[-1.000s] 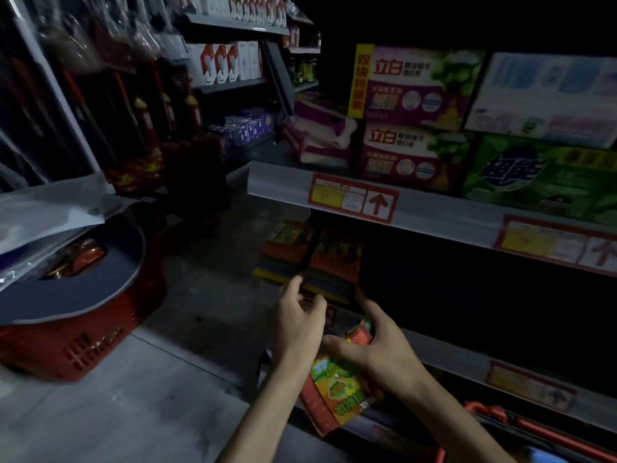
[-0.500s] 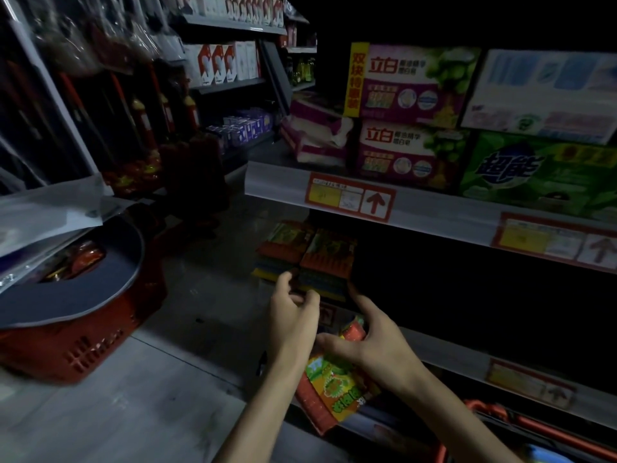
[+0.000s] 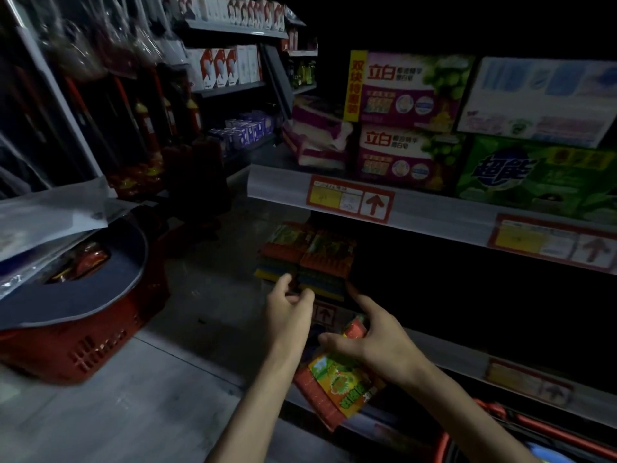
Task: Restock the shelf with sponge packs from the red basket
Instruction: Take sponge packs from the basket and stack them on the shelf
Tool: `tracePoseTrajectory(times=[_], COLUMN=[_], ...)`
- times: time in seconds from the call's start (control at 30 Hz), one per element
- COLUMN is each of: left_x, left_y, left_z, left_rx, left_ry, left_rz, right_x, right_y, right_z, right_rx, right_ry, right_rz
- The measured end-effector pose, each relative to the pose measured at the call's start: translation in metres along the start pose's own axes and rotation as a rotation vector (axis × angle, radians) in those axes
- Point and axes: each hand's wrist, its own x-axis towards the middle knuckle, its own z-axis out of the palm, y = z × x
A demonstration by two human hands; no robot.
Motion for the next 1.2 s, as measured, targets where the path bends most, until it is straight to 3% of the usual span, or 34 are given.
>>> tracePoseTrajectory(times=[0.33,0.67,0.83,1.03,1.2], left_x=[-0.023,-0.134,-0.204,-0.248,-0.246], left_y=[0.012,0.029,0.045,0.078,0.076], left_z=[-0.013,-0.02,-0.017,-0.001,-0.002], left_rx=[0.064,0.125,0.106,-0.04,-0.274], left_ry=[-0.069,-0.291,-0.362,-0.62,-0.604], left_rz=[0.077,0.122,0.136,-0.034,-0.014], right_x=[-0.016,-0.11,-0.165,-0.204,-0.209], right_y=[0.001,-0.015,-0.019,-0.037,-0.035], right_z=[-0.011,-0.073,-0.111,-0.148,-0.16], right_rx=[-0.035,-0.035,0.333,0.556,0.778], right_ry=[0.043,0.168,0.297,0.137,0.089], right_rz=[-0.019,0.003,0.051,0.1,0.173])
